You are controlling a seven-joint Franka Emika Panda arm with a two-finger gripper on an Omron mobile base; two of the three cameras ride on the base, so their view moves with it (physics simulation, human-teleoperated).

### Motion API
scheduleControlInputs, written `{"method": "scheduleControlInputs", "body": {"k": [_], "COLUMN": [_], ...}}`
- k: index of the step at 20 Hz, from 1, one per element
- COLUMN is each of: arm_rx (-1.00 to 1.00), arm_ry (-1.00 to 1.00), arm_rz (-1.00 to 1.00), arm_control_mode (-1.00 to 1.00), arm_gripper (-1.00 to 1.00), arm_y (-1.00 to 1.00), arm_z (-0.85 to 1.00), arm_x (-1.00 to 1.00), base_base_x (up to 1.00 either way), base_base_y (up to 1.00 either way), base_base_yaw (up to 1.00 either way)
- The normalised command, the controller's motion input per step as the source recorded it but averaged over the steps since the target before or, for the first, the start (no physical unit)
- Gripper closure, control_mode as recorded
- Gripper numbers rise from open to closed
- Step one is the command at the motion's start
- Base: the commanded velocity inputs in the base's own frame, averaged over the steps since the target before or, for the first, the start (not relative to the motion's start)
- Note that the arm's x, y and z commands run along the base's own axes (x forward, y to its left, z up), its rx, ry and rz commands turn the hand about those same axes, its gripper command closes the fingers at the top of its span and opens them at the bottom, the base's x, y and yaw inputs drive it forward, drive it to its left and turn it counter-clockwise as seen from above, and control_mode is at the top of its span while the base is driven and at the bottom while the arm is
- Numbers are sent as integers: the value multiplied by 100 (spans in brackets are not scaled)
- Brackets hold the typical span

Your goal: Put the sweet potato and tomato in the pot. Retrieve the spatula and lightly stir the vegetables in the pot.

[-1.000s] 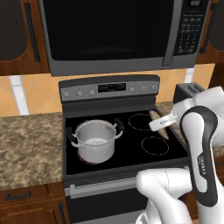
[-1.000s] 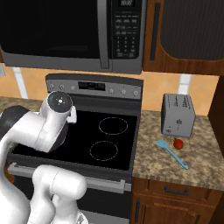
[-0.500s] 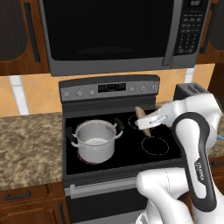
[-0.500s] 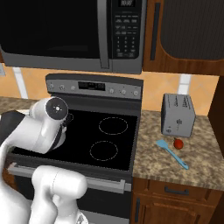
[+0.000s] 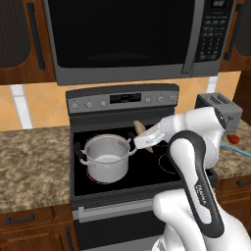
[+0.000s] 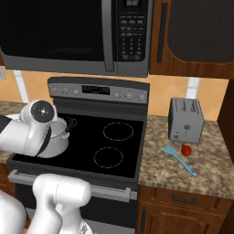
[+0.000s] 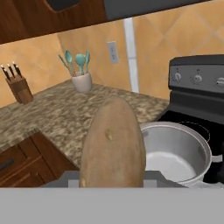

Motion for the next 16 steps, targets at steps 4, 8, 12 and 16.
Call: {"method": "scheduleControlInputs", "body": {"k": [4, 8, 12, 16], "arm_rx": [0, -7, -7, 0], "arm_ry": [0, 0, 0, 0], "arm_rz": [0, 0, 0, 0], "arm_control_mode": [-100, -100, -100, -100], "arm_gripper": [100, 100, 100, 100], "arm_y": [28, 23, 11, 1], "arm_z": [-17, -35, -36, -19], "arm_x": [30, 24, 34, 40], "base_base_x": [0, 0, 0, 0], "base_base_y": [0, 0, 0, 0], "base_base_yaw": [0, 0, 0, 0]}}
